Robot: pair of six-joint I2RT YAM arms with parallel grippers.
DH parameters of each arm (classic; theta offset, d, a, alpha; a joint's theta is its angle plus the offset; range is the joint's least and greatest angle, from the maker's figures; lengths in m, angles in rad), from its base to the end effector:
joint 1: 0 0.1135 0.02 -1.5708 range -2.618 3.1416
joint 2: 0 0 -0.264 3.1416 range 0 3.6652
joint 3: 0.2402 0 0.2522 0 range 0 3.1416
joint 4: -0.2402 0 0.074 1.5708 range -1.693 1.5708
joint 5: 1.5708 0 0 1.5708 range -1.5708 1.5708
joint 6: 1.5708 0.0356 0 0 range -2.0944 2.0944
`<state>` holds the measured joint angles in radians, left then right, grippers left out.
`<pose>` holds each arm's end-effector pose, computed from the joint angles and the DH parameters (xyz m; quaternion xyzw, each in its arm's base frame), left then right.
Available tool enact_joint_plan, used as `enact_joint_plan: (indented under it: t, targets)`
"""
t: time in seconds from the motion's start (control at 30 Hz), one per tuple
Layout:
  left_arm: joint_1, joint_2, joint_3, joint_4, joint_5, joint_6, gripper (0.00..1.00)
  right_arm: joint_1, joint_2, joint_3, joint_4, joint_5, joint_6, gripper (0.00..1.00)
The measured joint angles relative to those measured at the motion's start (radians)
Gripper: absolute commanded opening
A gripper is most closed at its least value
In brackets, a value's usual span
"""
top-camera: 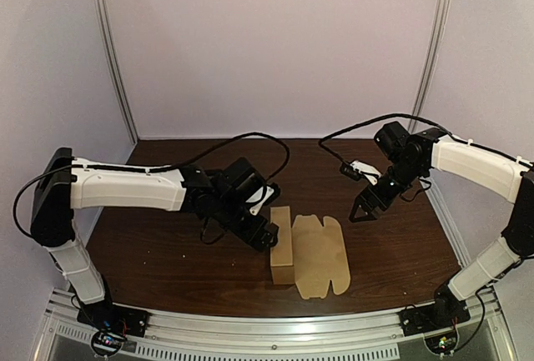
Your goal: Fold the paper box
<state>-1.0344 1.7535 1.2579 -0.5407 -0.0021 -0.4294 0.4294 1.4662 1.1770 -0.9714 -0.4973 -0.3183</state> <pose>0.1880 -0.3161 0.2151 0.2871 0.9208 -0.1757 0.1971 0.2443 0.1305 0.2634 -0.3851 0.8776 0.2511 0.1360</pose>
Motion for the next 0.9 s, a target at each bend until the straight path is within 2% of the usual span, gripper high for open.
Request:
enact_joint_plan:
  t: [0.23,0.47,0.73,0.9]
  targets:
    - [0.010,-0.124,-0.159,0.015,-0.071,-0.053,0.97,0.000,0.000,0.022,-0.043,0.004,0.000,0.85]
    - [0.012,-0.201,-0.333,-0.018,-0.138,-0.110,0.97,0.000,-0.004,0.229,-0.143,-0.018,0.004,0.87]
    - [0.021,-0.263,-0.364,-0.037,-0.193,-0.141,0.97,0.005,0.010,0.274,-0.197,-0.092,0.039,0.88]
    - [0.023,-0.325,-0.350,-0.037,-0.182,-0.121,0.97,0.000,0.061,0.173,-0.179,-0.080,0.088,0.85]
